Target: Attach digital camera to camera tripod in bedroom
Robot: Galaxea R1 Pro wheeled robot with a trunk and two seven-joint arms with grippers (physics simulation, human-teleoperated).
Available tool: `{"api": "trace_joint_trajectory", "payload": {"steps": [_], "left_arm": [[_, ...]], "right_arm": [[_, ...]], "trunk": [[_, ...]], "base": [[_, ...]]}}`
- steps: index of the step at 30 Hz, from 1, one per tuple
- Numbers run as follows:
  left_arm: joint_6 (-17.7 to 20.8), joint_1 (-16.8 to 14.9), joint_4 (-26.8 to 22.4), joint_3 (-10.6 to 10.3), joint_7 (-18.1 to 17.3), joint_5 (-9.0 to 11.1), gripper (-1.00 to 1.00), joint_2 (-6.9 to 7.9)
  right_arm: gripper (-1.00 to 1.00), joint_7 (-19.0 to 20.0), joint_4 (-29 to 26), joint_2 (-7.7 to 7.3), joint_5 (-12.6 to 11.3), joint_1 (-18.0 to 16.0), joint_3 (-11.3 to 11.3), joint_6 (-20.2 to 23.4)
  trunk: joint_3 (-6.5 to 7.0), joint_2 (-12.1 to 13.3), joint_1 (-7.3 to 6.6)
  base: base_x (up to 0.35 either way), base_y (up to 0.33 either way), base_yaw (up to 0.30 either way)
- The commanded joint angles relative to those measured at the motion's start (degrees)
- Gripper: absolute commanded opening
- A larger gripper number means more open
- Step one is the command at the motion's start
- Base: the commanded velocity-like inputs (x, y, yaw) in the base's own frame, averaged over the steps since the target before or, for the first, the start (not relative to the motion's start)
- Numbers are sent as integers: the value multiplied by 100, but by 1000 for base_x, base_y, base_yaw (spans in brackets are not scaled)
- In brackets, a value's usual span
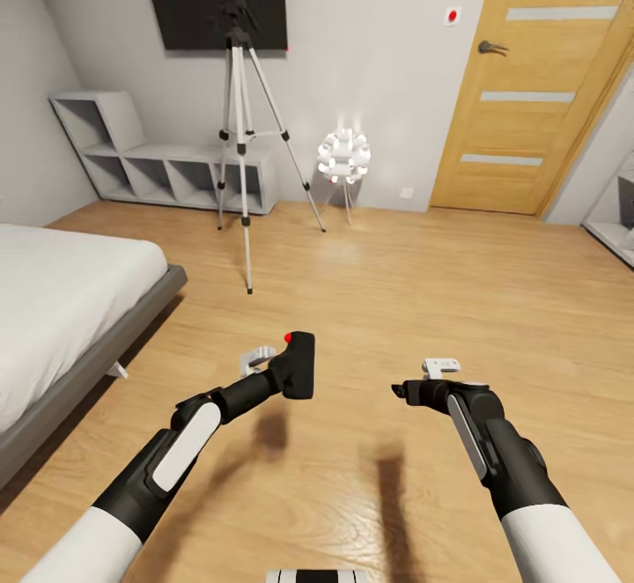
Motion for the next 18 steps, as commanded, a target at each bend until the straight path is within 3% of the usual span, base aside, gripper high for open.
{"api": "trace_joint_trajectory", "payload": {"steps": [1,18], "left_arm": [[15,-3,-5,-5,23,17,-100,-5],[18,-3,-13,3,166,14,-100,-33]], "right_arm": [[100,-12,-5,-4,-35,-2,6,24],[100,-14,-2,18,-35,-2,17,17]], "trunk": [[18,0,-3],[395,23,-47]], "base": [[0,0,0],[0,0,0]]}}
